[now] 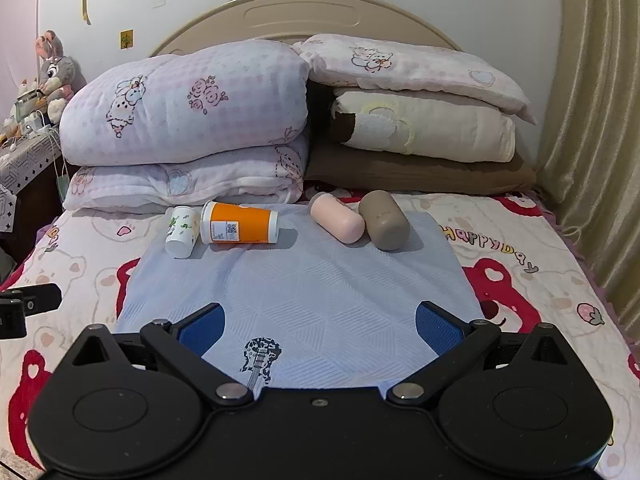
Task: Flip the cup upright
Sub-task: 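Move the right tool toward the lying orange cup's base while the left tool approaches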
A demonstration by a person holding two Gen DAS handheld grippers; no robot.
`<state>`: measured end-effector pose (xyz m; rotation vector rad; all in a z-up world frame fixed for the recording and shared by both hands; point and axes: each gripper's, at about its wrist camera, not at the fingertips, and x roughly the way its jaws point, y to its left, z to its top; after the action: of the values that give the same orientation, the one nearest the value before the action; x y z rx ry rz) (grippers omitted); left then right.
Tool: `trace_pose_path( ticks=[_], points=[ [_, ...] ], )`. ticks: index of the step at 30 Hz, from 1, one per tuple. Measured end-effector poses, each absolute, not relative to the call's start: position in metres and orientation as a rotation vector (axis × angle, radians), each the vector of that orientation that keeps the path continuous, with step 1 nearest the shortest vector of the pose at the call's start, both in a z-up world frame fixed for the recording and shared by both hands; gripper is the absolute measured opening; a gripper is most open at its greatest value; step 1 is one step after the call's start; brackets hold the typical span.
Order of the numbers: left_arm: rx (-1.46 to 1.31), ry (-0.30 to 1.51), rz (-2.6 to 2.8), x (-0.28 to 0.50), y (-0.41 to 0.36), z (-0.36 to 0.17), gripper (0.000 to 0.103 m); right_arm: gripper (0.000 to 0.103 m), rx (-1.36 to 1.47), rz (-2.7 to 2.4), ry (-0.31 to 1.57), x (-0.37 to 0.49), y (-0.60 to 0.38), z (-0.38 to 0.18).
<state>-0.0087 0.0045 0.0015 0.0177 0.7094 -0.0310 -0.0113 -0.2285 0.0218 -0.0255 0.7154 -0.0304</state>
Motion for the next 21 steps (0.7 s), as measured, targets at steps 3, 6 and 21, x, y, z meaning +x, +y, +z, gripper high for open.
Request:
trace_pose_path(
  ticks=[3, 6, 21],
  points=[
    [0.024, 0.726, -0.038, -0.005, 0.001, 0.001, 0.103, 0.103, -0.026, -0.020, 0.721, -0.011, -0.228, 0.022],
    [-0.009, 0.749, -0.058, 0.000, 0.002, 0.005, 0.103, 0.103, -0.017, 0.012, 0.726, -0.011, -0.230, 0.025],
    [0.011, 0.694, -0.046, 0.051, 0.001, 0.037, 0.103, 0.103, -0.295, 0.272, 0.368, 0.042, -0.199, 0.059]
  ],
)
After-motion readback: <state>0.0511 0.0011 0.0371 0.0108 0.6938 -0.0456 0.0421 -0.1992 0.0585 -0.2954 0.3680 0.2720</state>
